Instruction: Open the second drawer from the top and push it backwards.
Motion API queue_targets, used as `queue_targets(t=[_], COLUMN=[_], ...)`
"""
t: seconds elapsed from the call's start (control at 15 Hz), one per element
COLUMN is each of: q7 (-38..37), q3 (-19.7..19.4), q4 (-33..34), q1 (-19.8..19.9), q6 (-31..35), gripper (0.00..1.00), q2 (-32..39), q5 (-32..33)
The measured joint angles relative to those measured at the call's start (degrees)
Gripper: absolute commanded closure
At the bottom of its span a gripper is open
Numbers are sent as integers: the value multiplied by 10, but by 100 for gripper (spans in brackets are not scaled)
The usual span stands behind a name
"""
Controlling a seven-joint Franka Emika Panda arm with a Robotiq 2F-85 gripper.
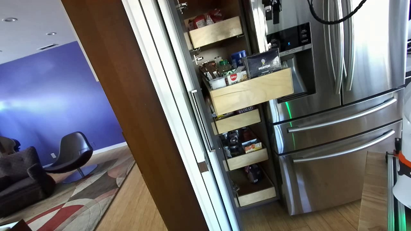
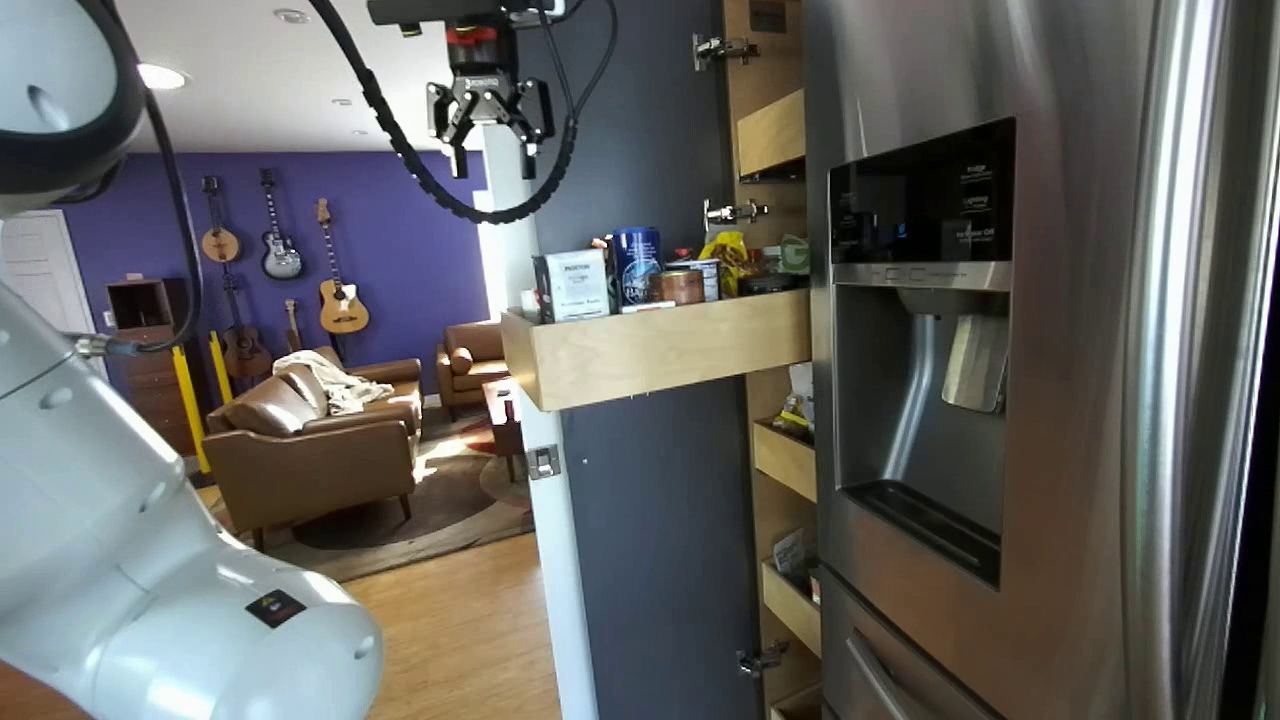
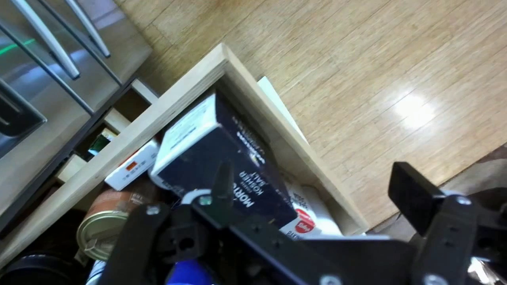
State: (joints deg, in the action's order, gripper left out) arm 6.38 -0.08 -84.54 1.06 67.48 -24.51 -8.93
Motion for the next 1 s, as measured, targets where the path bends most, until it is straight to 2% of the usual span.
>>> queue_targets(t=[0.4, 0.8, 1.0], q7=[-76, -116, -119], q3=[44, 77, 85], q4=[-32, -144, -196], q1=[-22, -23, -23], q6=[-14, 54, 80], gripper=[0, 0, 0], q2=[-32, -24, -23], q5=[-53, -50, -23])
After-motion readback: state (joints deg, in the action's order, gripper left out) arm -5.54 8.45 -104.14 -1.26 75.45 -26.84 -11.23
